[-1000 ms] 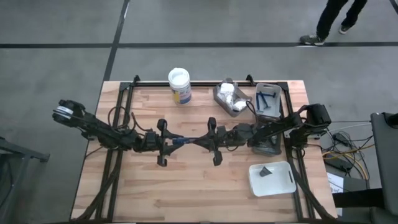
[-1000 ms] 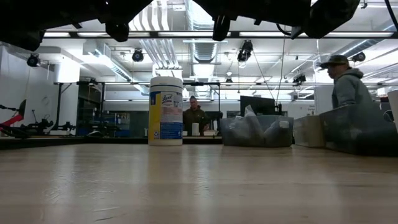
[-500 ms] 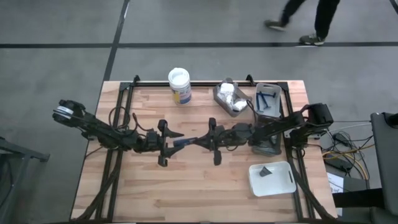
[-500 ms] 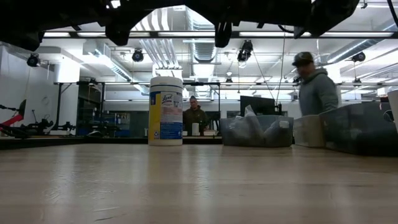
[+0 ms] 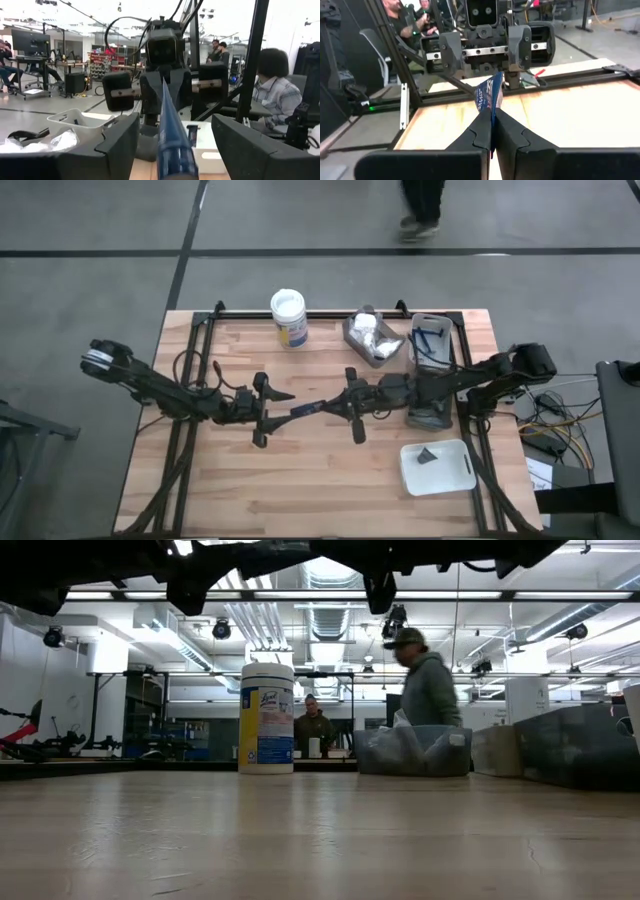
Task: Pick & Place Travel size toiletries
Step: Put the blue shave cream into the white bin
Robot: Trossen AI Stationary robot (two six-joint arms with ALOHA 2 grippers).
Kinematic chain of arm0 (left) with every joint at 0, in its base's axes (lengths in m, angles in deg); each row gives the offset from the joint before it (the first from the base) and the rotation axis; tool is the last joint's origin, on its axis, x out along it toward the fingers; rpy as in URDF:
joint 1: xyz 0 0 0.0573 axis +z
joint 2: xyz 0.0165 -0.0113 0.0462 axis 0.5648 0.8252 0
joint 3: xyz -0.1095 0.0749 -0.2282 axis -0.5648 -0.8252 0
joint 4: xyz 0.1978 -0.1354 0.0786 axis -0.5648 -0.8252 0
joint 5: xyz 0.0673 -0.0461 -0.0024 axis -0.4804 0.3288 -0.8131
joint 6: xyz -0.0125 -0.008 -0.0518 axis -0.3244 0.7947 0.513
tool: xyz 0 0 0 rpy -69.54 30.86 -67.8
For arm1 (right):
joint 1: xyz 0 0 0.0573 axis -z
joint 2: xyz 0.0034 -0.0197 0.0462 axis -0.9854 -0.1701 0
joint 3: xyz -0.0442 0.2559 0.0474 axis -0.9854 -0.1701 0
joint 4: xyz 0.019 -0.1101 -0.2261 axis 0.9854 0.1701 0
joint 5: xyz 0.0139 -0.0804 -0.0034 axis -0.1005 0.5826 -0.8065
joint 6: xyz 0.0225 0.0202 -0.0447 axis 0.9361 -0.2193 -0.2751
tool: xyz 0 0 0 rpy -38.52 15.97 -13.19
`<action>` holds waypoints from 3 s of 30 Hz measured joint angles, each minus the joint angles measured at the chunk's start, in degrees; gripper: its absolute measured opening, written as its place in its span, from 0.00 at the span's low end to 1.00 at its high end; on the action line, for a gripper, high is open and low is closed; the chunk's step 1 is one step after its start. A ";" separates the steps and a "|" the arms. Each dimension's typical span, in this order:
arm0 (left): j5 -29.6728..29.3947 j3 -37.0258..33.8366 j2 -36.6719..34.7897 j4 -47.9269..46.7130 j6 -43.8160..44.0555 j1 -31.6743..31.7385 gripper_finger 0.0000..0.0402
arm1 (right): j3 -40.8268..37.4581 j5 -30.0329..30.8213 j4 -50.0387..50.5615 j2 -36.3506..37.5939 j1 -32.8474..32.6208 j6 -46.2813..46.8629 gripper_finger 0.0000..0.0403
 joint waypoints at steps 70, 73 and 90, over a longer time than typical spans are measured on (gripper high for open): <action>0.20 -0.13 -4.18 -13.23 0.02 0.00 0.63 | -0.04 -18.08 67.69 29.33 -16.64 44.89 0.02; 0.20 -0.13 -4.18 -13.26 0.02 0.00 0.63 | -0.04 -18.08 70.07 29.51 -19.53 48.97 0.02; 0.20 -0.13 -4.18 -13.25 0.02 0.00 0.63 | -0.04 -6.39 81.12 35.97 -34.90 68.03 0.02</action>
